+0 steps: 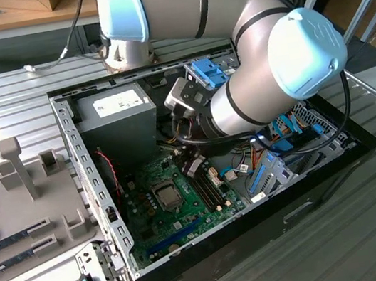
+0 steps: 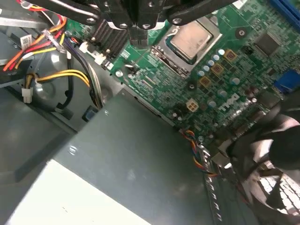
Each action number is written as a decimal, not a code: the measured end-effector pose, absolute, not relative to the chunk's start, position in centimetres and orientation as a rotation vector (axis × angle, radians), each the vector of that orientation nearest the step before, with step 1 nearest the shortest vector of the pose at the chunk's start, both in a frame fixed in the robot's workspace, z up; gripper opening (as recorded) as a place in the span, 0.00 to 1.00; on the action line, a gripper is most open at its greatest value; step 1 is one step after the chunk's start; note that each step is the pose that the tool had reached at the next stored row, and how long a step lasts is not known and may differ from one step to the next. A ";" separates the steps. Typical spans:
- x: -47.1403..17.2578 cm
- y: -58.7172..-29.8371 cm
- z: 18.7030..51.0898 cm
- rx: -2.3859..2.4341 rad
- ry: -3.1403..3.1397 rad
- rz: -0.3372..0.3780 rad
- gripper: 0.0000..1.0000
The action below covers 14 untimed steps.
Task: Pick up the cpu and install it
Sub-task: 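Close the cpu cover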
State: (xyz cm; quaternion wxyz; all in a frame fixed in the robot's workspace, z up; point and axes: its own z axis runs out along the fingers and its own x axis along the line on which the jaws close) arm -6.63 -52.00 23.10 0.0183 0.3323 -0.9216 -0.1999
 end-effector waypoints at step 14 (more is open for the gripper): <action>-6.4 -47.7 22.6 1.111 -2.820 -0.617 0.11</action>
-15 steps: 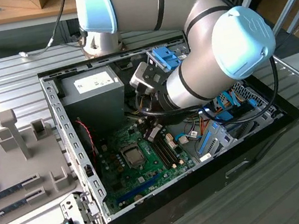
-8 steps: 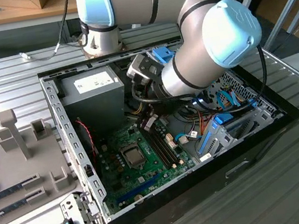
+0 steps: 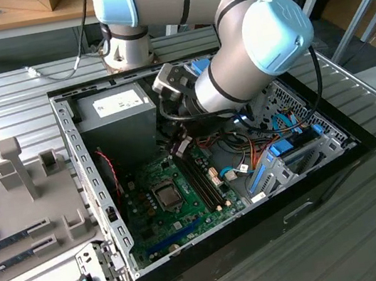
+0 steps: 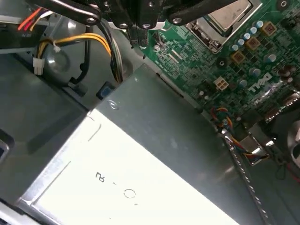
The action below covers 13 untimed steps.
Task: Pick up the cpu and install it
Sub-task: 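Close the cpu cover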
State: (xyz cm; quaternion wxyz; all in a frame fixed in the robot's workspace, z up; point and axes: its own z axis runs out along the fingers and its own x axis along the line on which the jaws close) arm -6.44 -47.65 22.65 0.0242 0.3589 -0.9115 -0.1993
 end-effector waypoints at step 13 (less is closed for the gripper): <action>-7.1 -47.5 23.9 1.134 -2.808 -0.624 0.11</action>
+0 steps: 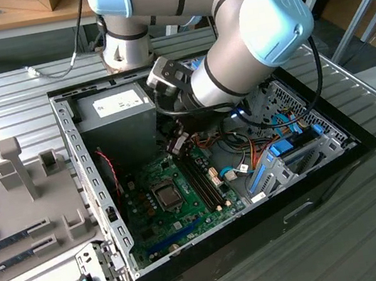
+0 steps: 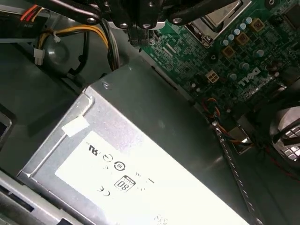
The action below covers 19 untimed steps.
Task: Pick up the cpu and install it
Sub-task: 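Close the cpu cover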
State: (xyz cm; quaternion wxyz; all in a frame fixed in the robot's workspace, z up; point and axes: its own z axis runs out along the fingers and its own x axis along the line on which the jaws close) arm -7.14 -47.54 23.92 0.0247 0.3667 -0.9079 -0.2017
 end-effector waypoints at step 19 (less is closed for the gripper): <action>-8.2 -48.3 23.9 1.133 -2.808 -0.610 0.11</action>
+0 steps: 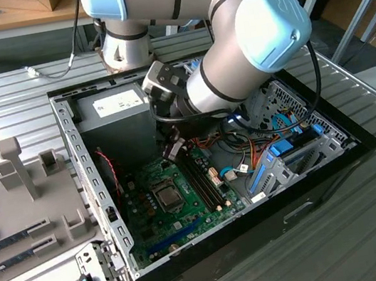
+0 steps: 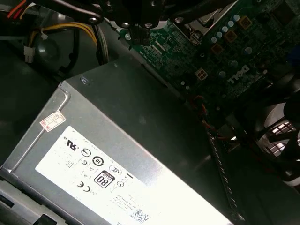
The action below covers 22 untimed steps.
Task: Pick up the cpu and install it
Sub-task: 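Close the cpu cover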
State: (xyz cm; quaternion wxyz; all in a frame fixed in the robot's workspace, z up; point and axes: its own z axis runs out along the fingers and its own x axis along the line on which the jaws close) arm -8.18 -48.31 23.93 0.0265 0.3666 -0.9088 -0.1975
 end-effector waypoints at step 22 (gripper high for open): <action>-7.8 -49.2 23.8 1.087 -2.785 -0.275 0.11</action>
